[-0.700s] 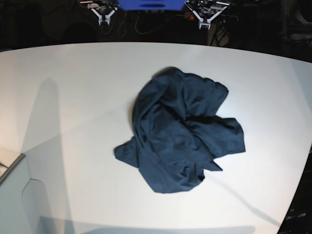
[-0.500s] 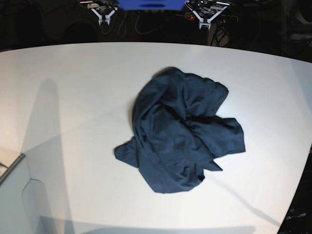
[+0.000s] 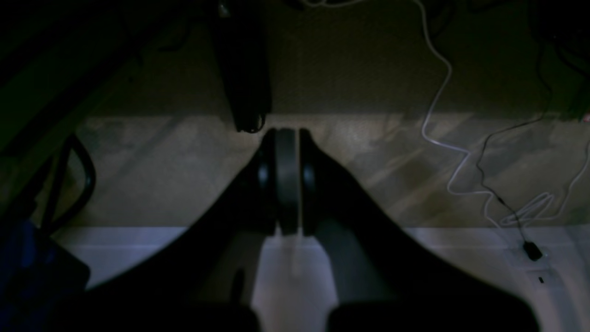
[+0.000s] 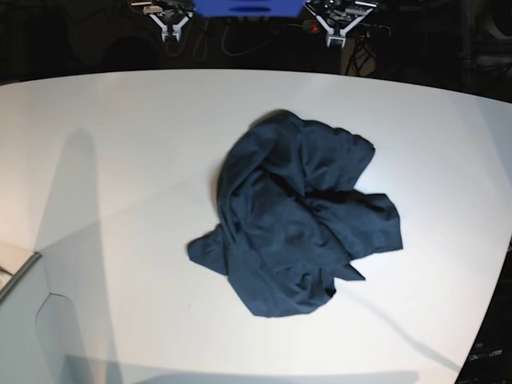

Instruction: Layout the t-shirt on the table in an organized manner, then fold the t-shirt properly

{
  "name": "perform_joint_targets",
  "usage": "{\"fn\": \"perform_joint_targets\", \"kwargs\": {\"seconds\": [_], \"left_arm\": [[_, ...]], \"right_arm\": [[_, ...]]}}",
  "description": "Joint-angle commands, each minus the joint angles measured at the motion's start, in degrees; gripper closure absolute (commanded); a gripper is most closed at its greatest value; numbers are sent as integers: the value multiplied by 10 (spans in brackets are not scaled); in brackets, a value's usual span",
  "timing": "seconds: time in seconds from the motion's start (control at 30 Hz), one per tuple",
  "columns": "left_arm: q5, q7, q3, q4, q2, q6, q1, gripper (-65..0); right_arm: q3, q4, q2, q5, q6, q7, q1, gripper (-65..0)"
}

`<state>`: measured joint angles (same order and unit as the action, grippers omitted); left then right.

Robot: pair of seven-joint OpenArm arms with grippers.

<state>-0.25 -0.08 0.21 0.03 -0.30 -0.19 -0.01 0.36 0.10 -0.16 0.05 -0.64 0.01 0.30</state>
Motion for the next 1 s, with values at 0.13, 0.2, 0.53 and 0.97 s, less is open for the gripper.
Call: {"fn": "perform_joint_targets", "kwargs": {"seconds": [0.13, 0.2, 0.53, 0.97], "left_arm": [[-1, -3, 0, 1, -3, 4, 15, 0], [-1, -3, -1, 1, -9, 4, 24, 0], [-1, -4, -2, 2, -17, 4, 36, 0], [-2, -4, -3, 3, -30, 1, 37, 0]], "right_arm": [[-1, -1, -1, 2, 10, -1, -3, 0], [0, -1, -1, 2, 10, -1, -3, 0], [0, 0, -1, 3, 10, -1, -22, 0], [-3, 58, 12, 3, 10, -5, -70, 0]]}}
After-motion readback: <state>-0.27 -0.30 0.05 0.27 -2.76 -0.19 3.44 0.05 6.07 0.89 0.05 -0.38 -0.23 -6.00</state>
